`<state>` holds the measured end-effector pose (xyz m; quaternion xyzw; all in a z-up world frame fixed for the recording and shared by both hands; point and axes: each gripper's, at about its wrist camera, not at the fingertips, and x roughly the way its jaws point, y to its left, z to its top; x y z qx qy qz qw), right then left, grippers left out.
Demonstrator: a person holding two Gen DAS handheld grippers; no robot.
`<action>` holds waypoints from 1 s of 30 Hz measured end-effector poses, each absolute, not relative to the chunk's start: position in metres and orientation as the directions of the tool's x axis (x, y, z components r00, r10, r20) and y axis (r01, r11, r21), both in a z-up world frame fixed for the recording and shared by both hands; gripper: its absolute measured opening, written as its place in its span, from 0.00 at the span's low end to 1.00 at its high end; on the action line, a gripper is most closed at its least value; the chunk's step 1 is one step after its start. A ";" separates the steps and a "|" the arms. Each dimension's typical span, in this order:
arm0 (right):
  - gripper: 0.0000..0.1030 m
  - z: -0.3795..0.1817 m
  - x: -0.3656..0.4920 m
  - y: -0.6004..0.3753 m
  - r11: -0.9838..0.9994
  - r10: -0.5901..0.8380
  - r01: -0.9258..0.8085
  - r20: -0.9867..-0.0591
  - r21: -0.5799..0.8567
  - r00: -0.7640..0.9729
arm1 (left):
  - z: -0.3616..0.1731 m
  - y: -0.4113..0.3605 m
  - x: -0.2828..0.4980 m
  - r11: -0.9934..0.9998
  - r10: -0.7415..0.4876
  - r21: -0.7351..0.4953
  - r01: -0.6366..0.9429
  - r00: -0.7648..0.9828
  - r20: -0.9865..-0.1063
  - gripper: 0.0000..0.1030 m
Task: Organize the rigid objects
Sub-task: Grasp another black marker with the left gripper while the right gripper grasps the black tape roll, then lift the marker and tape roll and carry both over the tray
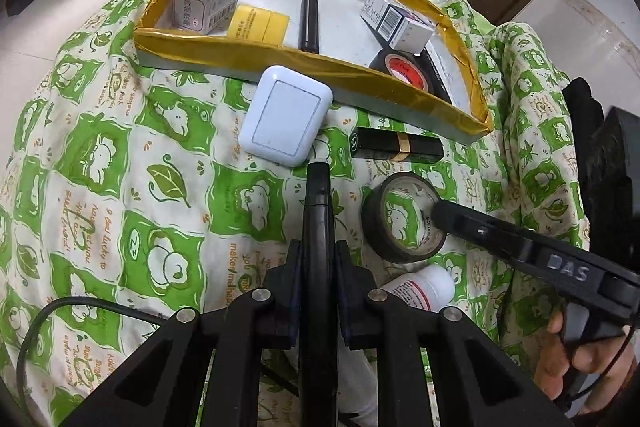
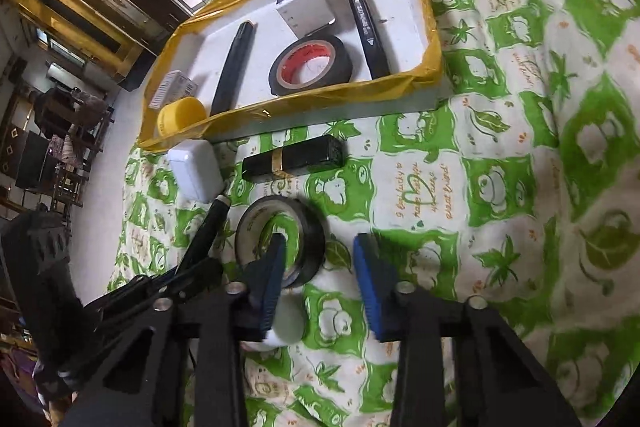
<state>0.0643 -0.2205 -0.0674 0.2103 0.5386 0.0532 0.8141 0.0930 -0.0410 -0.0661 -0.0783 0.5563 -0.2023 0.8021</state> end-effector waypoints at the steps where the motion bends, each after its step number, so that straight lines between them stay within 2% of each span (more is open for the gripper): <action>1: 0.25 -0.069 0.066 -0.217 0.910 0.309 0.135 -0.858 0.392 0.410 | -0.065 -0.041 0.093 0.905 -0.413 -0.351 0.241 0.303 -0.859 0.14; 5: 0.19 -0.075 0.072 -0.201 0.946 0.247 0.100 -0.887 0.307 0.389 | -0.060 -0.039 0.090 0.898 -0.429 -0.360 0.252 0.331 -0.840 0.14; 7: 0.09 -0.075 0.072 -0.196 0.957 0.221 0.090 -0.891 0.277 0.396 | -0.057 -0.036 0.089 0.892 -0.445 -0.377 0.249 0.344 -0.827 0.14; 8: 0.08 -0.073 0.070 -0.196 0.955 0.222 0.092 -0.887 0.282 0.405 | -0.055 -0.034 0.089 0.888 -0.455 -0.388 0.247 0.350 -0.819 0.14; 15: 0.08 -0.055 0.057 -0.208 0.929 0.259 0.116 -0.840 0.352 0.477 | -0.048 -0.028 0.087 0.871 -0.490 -0.420 0.256 0.370 -0.790 0.14; 30: 0.08 -0.048 0.049 -0.212 0.934 0.249 0.101 -0.829 0.342 0.501 | -0.034 -0.023 0.093 0.846 -0.532 -0.461 0.268 0.374 -0.760 0.14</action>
